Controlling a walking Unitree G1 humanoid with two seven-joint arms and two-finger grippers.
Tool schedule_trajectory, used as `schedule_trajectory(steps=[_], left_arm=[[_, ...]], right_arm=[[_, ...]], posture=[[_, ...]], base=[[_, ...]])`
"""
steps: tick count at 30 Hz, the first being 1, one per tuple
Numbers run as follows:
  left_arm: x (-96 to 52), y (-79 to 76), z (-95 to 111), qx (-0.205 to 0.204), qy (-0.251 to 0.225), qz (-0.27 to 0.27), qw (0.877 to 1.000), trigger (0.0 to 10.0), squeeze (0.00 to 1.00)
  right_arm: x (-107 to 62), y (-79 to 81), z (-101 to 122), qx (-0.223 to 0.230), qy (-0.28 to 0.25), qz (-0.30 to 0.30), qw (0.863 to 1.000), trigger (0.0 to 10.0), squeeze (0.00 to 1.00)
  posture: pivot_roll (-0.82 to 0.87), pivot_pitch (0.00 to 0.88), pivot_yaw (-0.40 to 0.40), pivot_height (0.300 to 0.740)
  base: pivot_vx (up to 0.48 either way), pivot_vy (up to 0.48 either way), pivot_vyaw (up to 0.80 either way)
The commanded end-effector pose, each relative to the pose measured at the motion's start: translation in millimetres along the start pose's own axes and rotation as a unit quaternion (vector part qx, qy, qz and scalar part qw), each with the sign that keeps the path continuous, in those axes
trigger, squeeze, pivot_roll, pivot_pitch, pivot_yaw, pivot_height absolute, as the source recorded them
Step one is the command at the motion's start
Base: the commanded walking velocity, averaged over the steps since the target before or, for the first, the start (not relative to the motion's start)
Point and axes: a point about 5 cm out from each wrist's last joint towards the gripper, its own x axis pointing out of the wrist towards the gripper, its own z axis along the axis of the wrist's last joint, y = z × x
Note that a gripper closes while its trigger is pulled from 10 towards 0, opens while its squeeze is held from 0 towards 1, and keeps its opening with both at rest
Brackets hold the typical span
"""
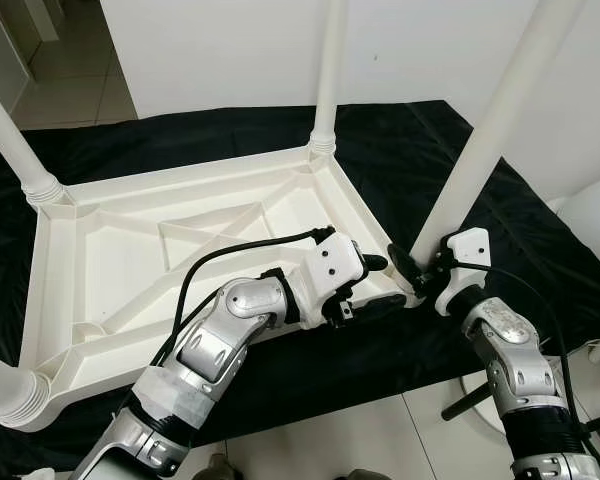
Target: Building children table
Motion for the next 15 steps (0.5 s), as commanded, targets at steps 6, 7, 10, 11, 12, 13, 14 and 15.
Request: schedule_trajectory(steps=[6,7,10,11,12,13,14,15], left_arm=[[1.7,0.0,-5.5,0.012,0.013,0.002,1.0,10.0,0.0],[1.9,-0.2,-6.0,0.015,0.014,0.004,1.0,10.0,0.0],[2.1,-0.5,-6.2,0.017,0.014,0.005,1.0,10.0,0.0],[2.1,-0.5,-6.2,0.017,0.014,0.005,1.0,10.0,0.0],[2.4,-1.0,-5.7,0.017,0.013,0.004,1.0,10.0,0.0],[2.4,-1.0,-5.7,0.017,0.013,0.004,1.0,10.0,0.0],[2.6,-1.0,-5.3,0.017,0.012,0.003,1.0,10.0,0.0],[2.7,-0.9,-5.1,0.018,0.012,0.002,1.0,10.0,0.0]], right_arm=[[-1.5,11.0,-11.1,0.027,0.016,0.015,0.999,10.0,0.0],[-2.6,13.4,-12.9,0.043,0.015,0.008,0.999,10.0,0.0],[-3.8,16.1,-14.5,0.056,0.012,-0.003,0.998,10.0,0.0],[-3.8,16.1,-14.5,0.056,0.012,-0.003,0.998,10.0,0.0],[-5.1,17.6,-14.9,0.065,0.008,-0.022,0.998,10.0,0.0],[-5.1,17.6,-14.9,0.065,0.008,-0.022,0.998,10.0,0.0],[-5.8,18.7,-15.4,0.069,0.01,-0.032,0.997,10.0,0.0],[-6.4,20.2,-16.3,0.072,0.014,-0.046,0.996,10.0,0.0]], posture=[[0.0,0.008,-0.01,0.74],[0.0,0.005,-0.012,0.74],[-0.01,0.006,-0.012,0.74],[-0.01,0.006,-0.012,0.74],[-0.01,0.005,-0.016,0.74],[-0.01,0.005,-0.016,0.74],[-0.01,0.004,-0.016,0.74],[-0.01,0.004,-0.017,0.74]], base=[[0.0,0.0,0.0],[0.0,0.0,0.0],[0.0,0.0,0.0],[0.0,0.0,0.0],[0.0,0.0,0.0],[0.0,0.0,0.0],[0.0,0.0,0.0],[0.0,0.0,0.0]])
